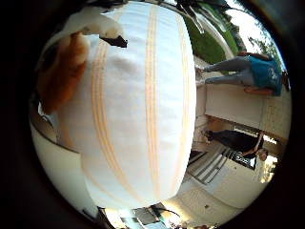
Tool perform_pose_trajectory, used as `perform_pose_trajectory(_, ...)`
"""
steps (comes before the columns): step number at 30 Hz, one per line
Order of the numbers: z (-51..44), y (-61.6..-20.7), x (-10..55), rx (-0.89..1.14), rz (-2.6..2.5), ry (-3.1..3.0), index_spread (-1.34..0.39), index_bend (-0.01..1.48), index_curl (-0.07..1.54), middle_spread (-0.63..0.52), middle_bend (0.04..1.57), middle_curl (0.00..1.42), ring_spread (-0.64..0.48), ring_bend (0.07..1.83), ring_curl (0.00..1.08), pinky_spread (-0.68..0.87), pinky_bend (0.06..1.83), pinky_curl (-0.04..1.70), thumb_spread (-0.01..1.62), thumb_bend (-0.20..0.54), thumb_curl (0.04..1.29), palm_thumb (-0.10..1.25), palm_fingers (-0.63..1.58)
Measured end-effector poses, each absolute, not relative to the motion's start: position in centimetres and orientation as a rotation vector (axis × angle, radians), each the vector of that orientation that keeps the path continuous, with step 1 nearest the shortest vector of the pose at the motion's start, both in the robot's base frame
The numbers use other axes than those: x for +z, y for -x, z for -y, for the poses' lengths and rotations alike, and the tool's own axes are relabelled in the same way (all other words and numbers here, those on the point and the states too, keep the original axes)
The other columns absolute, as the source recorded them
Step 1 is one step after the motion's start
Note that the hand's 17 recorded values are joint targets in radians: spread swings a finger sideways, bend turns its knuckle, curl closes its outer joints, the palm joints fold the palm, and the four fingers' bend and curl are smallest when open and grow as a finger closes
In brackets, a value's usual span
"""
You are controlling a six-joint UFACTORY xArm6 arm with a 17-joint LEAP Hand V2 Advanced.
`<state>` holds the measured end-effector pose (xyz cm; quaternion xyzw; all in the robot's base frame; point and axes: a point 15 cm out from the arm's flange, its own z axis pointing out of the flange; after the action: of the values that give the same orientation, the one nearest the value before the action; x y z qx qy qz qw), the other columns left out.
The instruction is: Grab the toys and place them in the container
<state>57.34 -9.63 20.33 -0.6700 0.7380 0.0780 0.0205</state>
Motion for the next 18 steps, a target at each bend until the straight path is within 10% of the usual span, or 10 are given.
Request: perform_pose_trajectory(18, -4.0, -47.1, 41.7, 0.207, -1.956, 2.29, -0.66, 0.82, 0.81, -0.17, 1.31, 0.97, -0.1, 1.51, 0.78, 0.17, 1.59, 0.76, 1.13, -0.013, 0.66, 0.98, 0.78)
